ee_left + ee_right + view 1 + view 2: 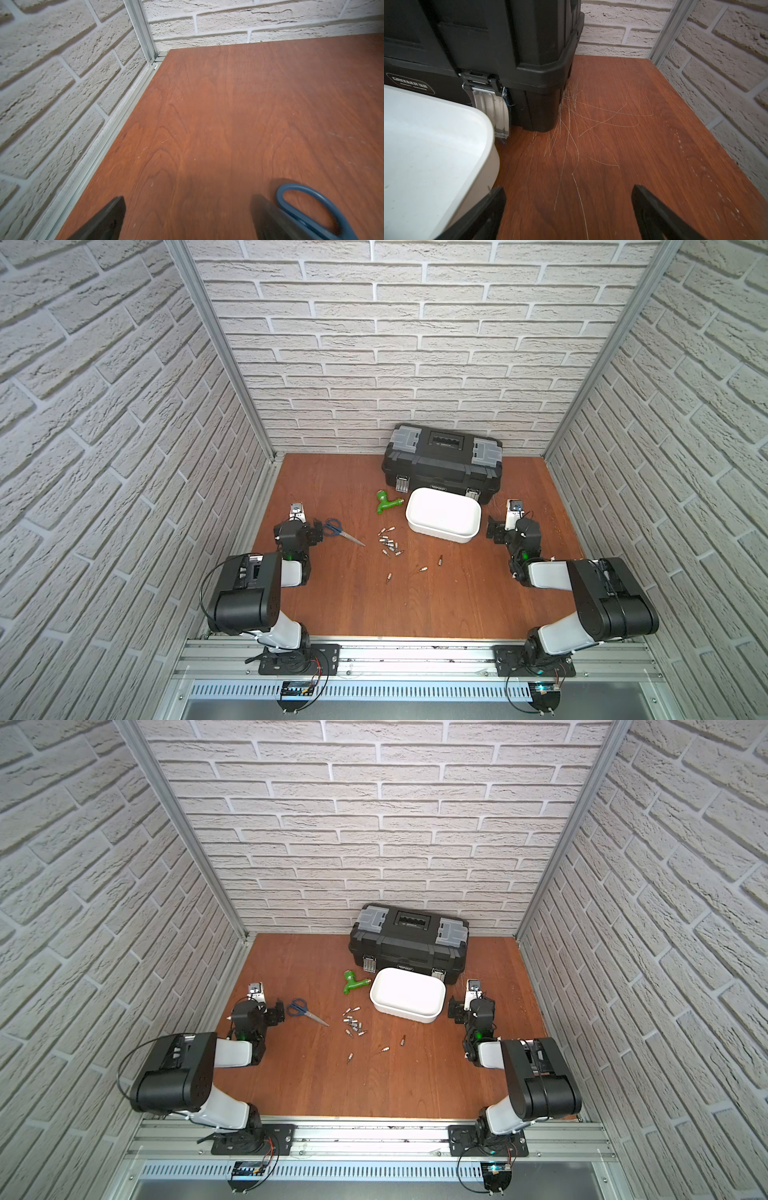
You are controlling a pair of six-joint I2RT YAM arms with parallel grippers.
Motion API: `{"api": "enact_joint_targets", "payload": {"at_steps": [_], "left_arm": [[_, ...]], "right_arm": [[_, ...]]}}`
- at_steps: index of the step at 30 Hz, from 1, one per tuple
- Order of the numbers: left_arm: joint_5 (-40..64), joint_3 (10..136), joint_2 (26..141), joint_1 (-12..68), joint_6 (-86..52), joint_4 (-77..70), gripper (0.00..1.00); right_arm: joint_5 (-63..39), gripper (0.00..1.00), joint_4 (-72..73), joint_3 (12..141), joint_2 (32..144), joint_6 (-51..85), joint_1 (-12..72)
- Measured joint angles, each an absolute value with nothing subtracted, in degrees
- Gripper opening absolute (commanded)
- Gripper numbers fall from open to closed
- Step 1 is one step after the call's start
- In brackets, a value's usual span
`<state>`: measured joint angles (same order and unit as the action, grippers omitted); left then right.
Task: Put the bit on the desktop into the storage box
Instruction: Pick up the screwdriver bit from the center of the board.
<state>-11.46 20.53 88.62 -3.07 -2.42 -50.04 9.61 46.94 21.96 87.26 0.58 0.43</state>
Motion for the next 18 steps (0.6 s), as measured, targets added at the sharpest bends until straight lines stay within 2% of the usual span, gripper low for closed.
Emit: {"api": "enact_joint_targets", "payload": {"at_steps": [14,18], "left_arm": [[-11.7,20.5,88.3,-3.0,-2.6,-49.6,0.98],[-12.9,20.5,83.7,-2.4,-2.7,-45.6,0.98]], "right_arm": [[9.6,0.99,46.7,22.0,87.2,0.6,0.4],[10.3,0.99,37.0,24.5,82.9,0.6,0.4]]}}
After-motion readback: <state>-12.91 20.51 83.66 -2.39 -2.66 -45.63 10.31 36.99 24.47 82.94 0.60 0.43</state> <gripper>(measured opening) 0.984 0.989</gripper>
